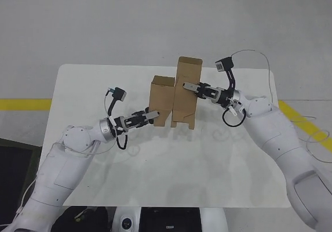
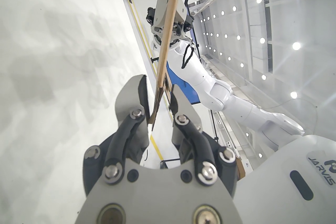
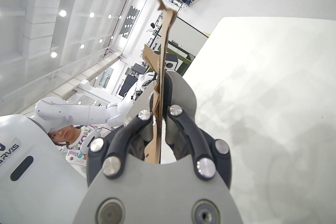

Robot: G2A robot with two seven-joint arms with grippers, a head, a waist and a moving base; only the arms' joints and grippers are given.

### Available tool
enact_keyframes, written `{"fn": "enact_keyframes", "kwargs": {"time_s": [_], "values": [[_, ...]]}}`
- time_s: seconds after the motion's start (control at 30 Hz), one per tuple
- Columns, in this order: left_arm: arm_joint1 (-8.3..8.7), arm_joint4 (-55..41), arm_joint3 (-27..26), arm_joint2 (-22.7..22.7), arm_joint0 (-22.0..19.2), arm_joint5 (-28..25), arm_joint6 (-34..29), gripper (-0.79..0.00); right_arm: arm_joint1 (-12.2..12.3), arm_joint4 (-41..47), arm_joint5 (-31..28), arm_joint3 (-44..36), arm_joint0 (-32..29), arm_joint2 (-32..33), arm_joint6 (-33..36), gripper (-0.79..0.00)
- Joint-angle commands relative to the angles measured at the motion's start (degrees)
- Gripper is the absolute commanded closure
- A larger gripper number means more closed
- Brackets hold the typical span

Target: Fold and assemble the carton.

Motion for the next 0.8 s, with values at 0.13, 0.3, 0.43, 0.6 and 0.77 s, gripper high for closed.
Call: {"fn": "enact_keyframes", "kwargs": {"time_s": [0.13, 0.3, 0.43, 0.6, 0.77], "values": [[-0.10, -0.7, 0.9, 0.2, -0.6, 0.7, -0.6, 0.000, -0.1, -0.9, 0.4, 0.5, -0.1, 1.1, 0.3, -0.459], [-0.21, -1.3, 2.0, 0.0, -1.8, 1.9, -0.7, 0.000, -0.2, -1.5, -0.2, 1.5, -0.4, 2.5, -0.4, -0.785], [0.00, -0.5, 3.4, -0.7, -4.0, 4.4, -3.0, 0.000, 0.3, -4.4, 0.9, 1.9, 0.3, 3.4, 0.9, -0.785], [0.45, -0.8, 6.3, -1.7, -7.7, 3.7, -11.1, 0.000, 1.9, -7.8, 3.6, 0.7, 0.4, 5.1, 3.6, -0.785], [0.97, -1.8, 10.8, -1.9, -12.2, 6.7, -21.5, 0.000, 4.0, -6.9, 6.5, -3.3, -1.6, 7.7, 6.5, -0.785]]}}
